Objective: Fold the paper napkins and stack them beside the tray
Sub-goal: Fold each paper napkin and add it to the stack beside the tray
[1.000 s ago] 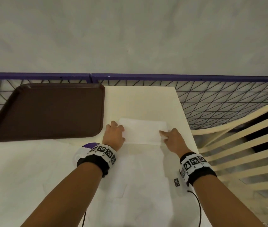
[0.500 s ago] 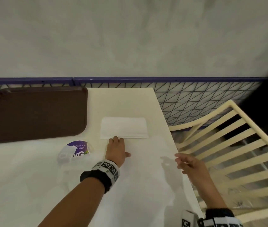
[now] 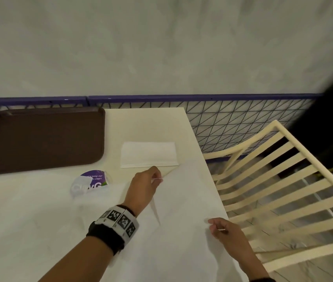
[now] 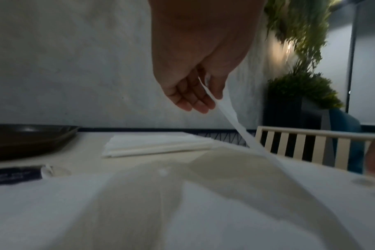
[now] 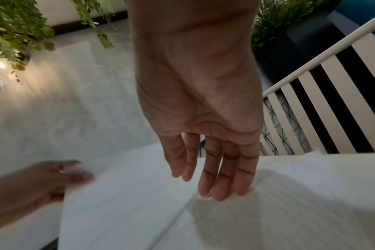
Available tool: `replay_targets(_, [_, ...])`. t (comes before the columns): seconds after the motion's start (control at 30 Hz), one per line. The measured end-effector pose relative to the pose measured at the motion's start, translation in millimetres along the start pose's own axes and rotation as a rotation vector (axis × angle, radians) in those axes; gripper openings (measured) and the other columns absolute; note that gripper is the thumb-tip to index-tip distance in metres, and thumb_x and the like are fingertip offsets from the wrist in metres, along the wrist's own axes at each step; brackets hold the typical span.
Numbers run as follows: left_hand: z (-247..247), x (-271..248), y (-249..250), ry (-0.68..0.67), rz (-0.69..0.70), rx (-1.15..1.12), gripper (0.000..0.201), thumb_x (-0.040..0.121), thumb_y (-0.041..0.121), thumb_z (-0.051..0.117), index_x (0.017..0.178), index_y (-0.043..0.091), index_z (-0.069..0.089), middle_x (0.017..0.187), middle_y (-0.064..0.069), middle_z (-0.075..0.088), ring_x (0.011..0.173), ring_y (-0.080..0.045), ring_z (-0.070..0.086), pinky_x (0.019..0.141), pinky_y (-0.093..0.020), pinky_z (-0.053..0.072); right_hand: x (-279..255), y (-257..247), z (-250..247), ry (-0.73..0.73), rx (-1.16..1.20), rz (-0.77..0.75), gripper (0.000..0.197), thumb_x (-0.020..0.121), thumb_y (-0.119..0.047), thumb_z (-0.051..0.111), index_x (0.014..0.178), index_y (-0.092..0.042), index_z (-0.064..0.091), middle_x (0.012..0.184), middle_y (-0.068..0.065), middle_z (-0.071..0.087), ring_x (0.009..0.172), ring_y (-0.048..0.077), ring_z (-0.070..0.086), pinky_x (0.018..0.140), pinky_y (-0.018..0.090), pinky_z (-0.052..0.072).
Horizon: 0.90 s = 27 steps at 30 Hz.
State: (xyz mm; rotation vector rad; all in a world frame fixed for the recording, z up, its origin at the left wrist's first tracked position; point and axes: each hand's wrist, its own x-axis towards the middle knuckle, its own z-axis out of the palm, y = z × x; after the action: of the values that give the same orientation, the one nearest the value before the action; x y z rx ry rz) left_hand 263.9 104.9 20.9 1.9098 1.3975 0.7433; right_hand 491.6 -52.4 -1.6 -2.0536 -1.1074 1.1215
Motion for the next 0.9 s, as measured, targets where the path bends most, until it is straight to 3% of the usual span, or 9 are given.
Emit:
replay_targets(0.07, [-15.3, -11.7, 12.0, 0.104, 0.056, -0.048, 0.008, 0.086, 0.01, 0.063, 0.083, 0.014, 0.057, 0.077, 0.002, 0.066, 0.077, -0.019, 0.064, 0.072, -0.031, 0.049, -0.8, -8.7, 2.7, 0.02, -0.079, -0.024, 0.023, 0.086, -0.01, 0.061, 0.089, -0.032, 0.062, 0.096, -0.002, 0.065, 0.089, 0.018, 0.06, 0.068, 0.011, 0.041])
replay_targets(0.17, [-48.4, -27.0, 30.2, 0.18, 0.186, -0.066, 0.009, 0.086, 0.006, 0.063, 0.089, 0.014, 0.059, 0.078, 0.008, 0.065, 0.074, -0.012, 0.062, 0.069, -0.019, 0.045, 3.1, -36.6, 4.1, 0.165, -0.127, -0.121, 0.051, 0.077, -0.02, 0.073, 0.121, -0.031, 0.05, 0.117, -0.009, 0.049, 0.112, 0.015, 0.047, 0.091, 0.028, 0.041])
replay_targets(0.3, [-106.0, -49.1, 55.2, 0.166, 0.345, -0.061, 0.024, 0.084, 0.003, 0.064, 0.092, 0.025, 0.059, 0.083, 0.022, 0.062, 0.082, 0.002, 0.061, 0.071, -0.004, 0.04, 14.0, -109.7, 3.8, 0.174, 0.183, -0.295, 0.096, 0.066, -0.022, 0.082, 0.143, -0.028, 0.025, 0.132, -0.017, 0.033, 0.123, 0.005, 0.031, 0.104, 0.032, 0.031])
replay_targets(0.37, [-134.0, -58.1, 62.9, 0.194, 0.312, -0.095, 0.021, 0.084, 0.002, 0.064, 0.09, 0.023, 0.064, 0.082, 0.025, 0.063, 0.082, 0.01, 0.06, 0.073, -0.004, 0.042, 17.3, -144.9, 9.9, 0.007, 0.353, -0.363, 0.078, 0.066, -0.015, 0.082, 0.132, -0.021, 0.043, 0.128, -0.011, 0.05, 0.115, 0.007, 0.048, 0.099, 0.032, 0.039])
replay_targets(0.43, [-162.3, -65.8, 65.8, 0.211, 0.161, -0.181, 0.018, 0.084, 0.012, 0.066, 0.096, 0.026, 0.064, 0.09, 0.021, 0.063, 0.084, 0.004, 0.06, 0.074, -0.013, 0.047, 14.1, -173.1, 22.4, -0.13, 0.394, -0.409, 0.038, 0.068, -0.013, 0.078, 0.103, -0.012, 0.064, 0.104, -0.002, 0.066, 0.096, 0.01, 0.061, 0.087, 0.032, 0.046])
replay_targets(0.5, [-186.5, -72.6, 55.4, 0.161, -0.028, -0.288, 0.02, 0.081, 0.02, 0.07, 0.098, 0.027, 0.063, 0.093, 0.014, 0.066, 0.083, -0.002, 0.062, 0.073, -0.021, 0.052, 6.0, -194.8, 38.3, -0.142, 0.433, -0.42, 0.017, 0.073, -0.008, 0.074, 0.089, -0.011, 0.068, 0.095, 0.005, 0.07, 0.092, 0.021, 0.065, 0.082, 0.036, 0.052])
replay_targets(0.57, [-203.6, -80.3, 40.2, 0.183, -0.132, -0.354, 0.014, 0.077, 0.019, 0.073, 0.09, 0.018, 0.069, 0.087, 0.009, 0.071, 0.083, -0.01, 0.068, 0.074, -0.028, 0.056, -3.5, -210.2, 52.2, -0.102, 0.457, -0.441, 0.016, 0.077, -0.006, 0.071, 0.09, -0.015, 0.068, 0.097, 0.005, 0.071, 0.093, 0.024, 0.067, 0.085, 0.04, 0.054])
replay_targets(0.7, [-221.6, -107.7, 25.6, 0.326, -0.047, -0.428, 0.013, 0.078, 0.009, 0.071, 0.082, 0.021, 0.069, 0.068, 0.026, 0.069, 0.071, 0.006, 0.066, 0.059, -0.007, 0.049, -34.2, -218.1, 70.3, -0.073, 0.476, -0.583, 0.018, 0.078, -0.003, 0.069, 0.084, -0.019, 0.071, 0.083, -0.008, 0.074, 0.083, 0.011, 0.07, 0.078, 0.025, 0.055])
replay_targets(0.9, [-211.4, -174.2, -20.8, 0.329, 0.07, -0.206, 0.03, 0.067, 0.002, 0.077, 0.08, 0.028, 0.067, 0.083, 0.032, 0.067, 0.079, 0.015, 0.06, 0.075, 0.001, 0.04, -74.0, -160.6, 98.3, -0.176, 0.453, -0.602, 0.024, 0.067, 0.002, 0.076, 0.085, -0.013, 0.073, 0.077, -0.017, 0.073, 0.08, -0.002, 0.066, 0.075, 0.012, 0.049])
